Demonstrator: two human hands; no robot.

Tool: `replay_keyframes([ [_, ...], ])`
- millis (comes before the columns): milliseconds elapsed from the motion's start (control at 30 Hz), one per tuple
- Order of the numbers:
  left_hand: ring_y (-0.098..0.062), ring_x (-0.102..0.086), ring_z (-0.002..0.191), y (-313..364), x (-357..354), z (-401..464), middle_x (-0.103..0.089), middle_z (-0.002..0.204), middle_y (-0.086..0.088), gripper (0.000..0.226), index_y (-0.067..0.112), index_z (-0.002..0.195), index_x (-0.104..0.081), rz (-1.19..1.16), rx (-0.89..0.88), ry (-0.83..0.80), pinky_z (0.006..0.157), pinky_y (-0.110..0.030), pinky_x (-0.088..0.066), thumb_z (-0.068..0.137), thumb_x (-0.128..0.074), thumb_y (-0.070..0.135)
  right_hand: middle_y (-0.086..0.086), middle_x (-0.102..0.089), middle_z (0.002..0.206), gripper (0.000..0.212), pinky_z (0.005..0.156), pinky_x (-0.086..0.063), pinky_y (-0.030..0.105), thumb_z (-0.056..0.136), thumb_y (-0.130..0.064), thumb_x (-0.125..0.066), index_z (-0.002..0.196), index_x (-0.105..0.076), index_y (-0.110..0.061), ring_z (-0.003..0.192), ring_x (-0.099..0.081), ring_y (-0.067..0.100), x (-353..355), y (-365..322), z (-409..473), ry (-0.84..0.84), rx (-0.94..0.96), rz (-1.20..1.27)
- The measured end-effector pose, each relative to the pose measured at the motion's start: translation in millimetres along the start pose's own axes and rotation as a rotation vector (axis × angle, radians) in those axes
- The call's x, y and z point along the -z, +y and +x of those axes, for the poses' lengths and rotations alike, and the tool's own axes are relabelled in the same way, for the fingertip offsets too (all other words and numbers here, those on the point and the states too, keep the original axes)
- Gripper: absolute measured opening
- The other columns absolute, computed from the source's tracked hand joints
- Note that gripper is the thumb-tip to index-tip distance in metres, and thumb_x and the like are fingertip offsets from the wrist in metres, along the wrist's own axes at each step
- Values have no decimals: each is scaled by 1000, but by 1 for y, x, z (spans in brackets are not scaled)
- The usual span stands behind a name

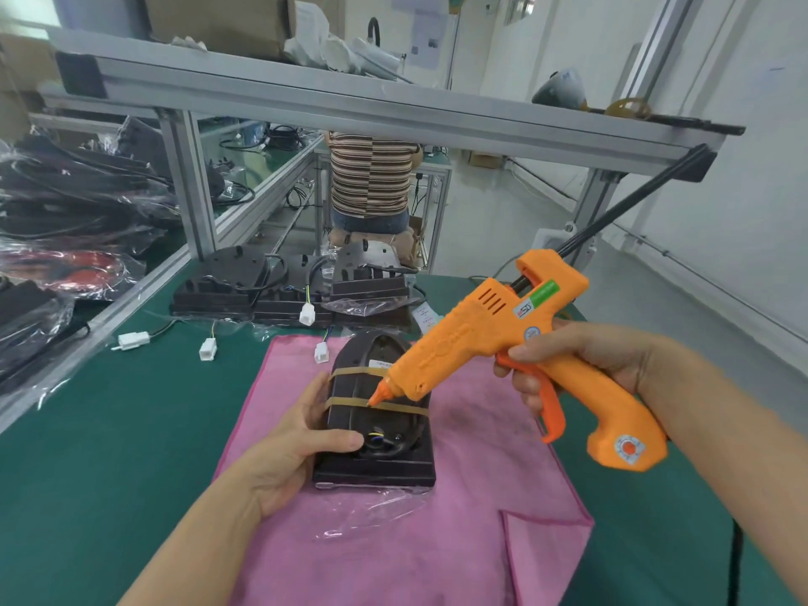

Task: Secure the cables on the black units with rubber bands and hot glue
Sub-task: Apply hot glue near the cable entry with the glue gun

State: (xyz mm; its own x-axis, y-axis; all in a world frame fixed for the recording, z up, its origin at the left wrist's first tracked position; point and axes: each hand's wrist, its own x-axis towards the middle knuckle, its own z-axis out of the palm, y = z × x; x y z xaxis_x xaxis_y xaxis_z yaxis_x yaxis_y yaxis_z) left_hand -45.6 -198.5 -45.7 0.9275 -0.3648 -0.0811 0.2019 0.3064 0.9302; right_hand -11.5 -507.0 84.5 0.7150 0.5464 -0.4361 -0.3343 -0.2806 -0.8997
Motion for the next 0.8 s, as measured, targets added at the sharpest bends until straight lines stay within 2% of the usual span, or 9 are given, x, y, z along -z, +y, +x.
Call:
replay_keyframes([
  [167,-19,-68,103,-1,-3,1,-68,120,1,94,32,129,-53,52,-32,-23,71,-26,-56,49,-67,-15,14,-58,71,32,71,-52,39,75,-24,-80,96,-68,-3,65,-59,24,5,3,1,-20,-5,-51],
  [300,-16,-68,105,-1,-5,2,-68,121,4,84,32,129,-54,-9,-33,6,70,-23,-56,55,-72,-4,13,-59,70,33,70,-53,38,74,-27,-81,95,-69,-4,66,-60,25,7,5,-1,-39,3,-66],
  [433,-21,-71,95,-1,-10,6,-72,111,1,82,31,124,-57,8,-19,90,67,-29,-57,52,-79,-1,16,-57,73,35,69,-53,38,72,-25,-82,96,-68,-4,65,-59,25,9,8,-2,-27,27,-51],
  [533,-20,-68,106,-2,-7,5,-70,118,5,85,32,127,-56,40,-29,75,74,-27,-56,52,-79,-2,13,-60,70,33,70,-53,38,75,-26,-80,96,-67,-3,65,-60,26,11,10,-4,-40,24,-61],
  [667,-11,-63,113,-1,-3,1,-66,124,11,88,35,132,-51,108,-38,-16,79,-19,-53,57,-78,-2,13,-60,70,34,69,-53,38,76,-26,-80,97,-67,-3,65,-61,26,13,11,-5,-49,22,-81],
  [800,-16,-63,114,-3,-3,0,-65,126,5,90,34,132,-51,157,-45,-24,83,-24,-53,55,-74,-6,13,-60,69,34,68,-53,38,75,-27,-81,96,-68,-4,64,-60,26,12,12,-5,-56,32,-84],
])
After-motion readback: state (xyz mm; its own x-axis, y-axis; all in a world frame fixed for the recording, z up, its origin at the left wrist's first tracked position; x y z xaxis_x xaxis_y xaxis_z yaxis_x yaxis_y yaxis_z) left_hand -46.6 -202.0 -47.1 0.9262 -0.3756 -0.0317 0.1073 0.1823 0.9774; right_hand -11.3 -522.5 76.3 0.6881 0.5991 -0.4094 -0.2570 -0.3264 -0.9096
